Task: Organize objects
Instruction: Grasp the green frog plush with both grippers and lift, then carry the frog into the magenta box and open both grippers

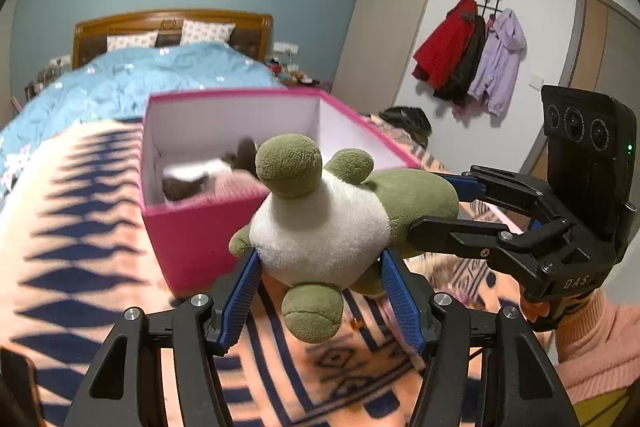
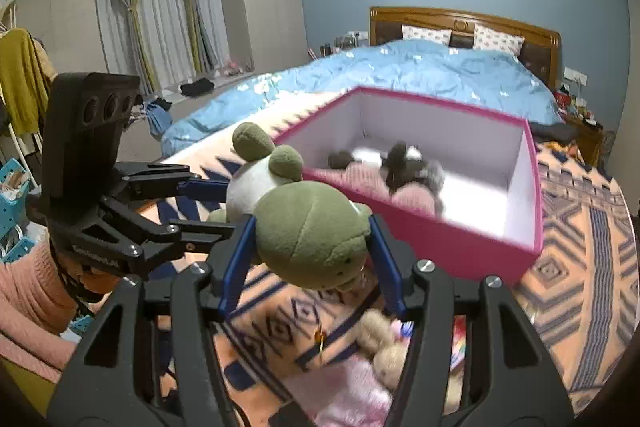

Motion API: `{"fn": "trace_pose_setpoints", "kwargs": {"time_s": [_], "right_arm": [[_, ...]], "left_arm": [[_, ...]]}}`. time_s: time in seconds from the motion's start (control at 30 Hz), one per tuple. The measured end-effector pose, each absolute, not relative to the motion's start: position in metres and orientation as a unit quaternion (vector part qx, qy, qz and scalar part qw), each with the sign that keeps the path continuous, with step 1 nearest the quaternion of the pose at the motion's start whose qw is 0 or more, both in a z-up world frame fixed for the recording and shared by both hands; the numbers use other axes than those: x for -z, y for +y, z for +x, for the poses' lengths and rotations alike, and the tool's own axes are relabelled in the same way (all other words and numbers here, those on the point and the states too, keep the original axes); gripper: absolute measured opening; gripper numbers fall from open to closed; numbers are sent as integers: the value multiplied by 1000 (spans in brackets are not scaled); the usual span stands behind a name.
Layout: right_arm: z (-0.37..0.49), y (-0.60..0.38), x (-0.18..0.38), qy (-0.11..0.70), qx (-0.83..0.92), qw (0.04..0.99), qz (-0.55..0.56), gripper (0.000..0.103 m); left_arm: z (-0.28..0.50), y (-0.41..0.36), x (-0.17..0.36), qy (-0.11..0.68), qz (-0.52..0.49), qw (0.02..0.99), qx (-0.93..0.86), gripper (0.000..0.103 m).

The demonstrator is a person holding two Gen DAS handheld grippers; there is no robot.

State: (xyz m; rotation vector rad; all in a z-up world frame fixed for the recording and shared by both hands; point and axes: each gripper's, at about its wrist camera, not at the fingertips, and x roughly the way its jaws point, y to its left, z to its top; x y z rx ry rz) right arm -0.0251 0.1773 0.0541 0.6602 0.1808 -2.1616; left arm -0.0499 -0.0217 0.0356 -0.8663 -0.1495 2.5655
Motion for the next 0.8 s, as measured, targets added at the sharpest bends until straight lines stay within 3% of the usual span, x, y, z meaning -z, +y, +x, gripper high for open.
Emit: {"fn": "trace_pose_setpoints", "kwargs": {"time_s": [0.5,0.8], "right_arm": [[-106,148,-109,80,866,437,230,58],[-160,125,-101,76,856,437,267,58]], "left_arm": [[-118,-46,-87,-59,-284,176,-941,62],[-171,-70,-69,-103,-322,164,-927,62]]}}
